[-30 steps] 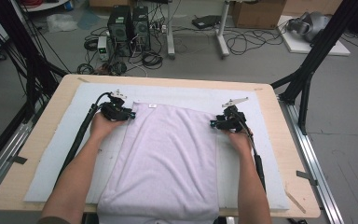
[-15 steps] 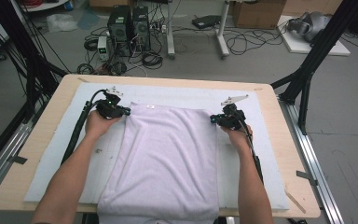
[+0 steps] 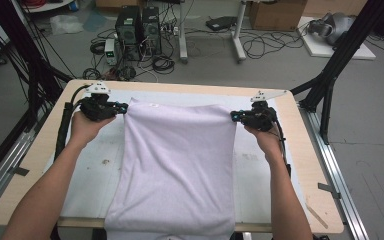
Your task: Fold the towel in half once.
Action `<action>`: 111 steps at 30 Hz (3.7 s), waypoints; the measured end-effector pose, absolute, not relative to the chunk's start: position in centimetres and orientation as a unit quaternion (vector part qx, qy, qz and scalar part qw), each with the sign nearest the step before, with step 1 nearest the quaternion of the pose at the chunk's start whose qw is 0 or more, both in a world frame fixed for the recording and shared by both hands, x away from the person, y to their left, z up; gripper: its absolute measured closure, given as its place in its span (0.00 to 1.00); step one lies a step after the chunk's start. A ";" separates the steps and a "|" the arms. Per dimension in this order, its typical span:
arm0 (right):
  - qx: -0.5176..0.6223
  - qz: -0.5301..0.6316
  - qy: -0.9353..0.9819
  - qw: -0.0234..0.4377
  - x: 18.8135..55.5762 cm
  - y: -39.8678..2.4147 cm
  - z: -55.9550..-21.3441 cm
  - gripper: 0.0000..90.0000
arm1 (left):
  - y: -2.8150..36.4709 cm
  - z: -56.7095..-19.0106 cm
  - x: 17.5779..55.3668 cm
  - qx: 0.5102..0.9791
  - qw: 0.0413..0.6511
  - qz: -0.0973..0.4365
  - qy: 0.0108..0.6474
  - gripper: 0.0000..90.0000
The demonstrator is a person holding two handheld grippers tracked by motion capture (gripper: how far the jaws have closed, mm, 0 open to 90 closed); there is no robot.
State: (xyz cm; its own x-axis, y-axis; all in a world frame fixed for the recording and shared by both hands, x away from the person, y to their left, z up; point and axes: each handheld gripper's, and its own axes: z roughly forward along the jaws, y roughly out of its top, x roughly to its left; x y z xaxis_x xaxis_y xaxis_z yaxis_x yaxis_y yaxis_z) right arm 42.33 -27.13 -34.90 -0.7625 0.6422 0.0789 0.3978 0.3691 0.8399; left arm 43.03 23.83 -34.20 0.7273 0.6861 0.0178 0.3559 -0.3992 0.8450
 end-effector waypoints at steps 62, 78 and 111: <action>0.224 0.432 0.870 0.078 30.3 -25.1 -41.0 0.96 | 23.3 -40.6 30.1 0.845 0.447 0.134 0.261 0.98; 0.161 0.462 0.870 0.064 21.6 -26.2 -39.3 0.84 | 25.4 -40.5 21.0 0.857 0.458 0.117 0.203 0.83; 0.278 0.383 0.879 0.056 34.6 -25.5 -44.2 0.64 | 23.2 -44.3 34.3 0.852 0.399 0.099 0.325 0.65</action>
State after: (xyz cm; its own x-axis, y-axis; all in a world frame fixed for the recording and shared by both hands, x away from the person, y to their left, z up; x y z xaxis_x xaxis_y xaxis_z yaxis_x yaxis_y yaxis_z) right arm 34.55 -25.45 -44.23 -0.8394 0.5312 0.1149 0.4458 0.5521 0.7046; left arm 34.30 23.21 -44.27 0.7694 0.6324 -0.0896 0.4737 -0.4708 0.7443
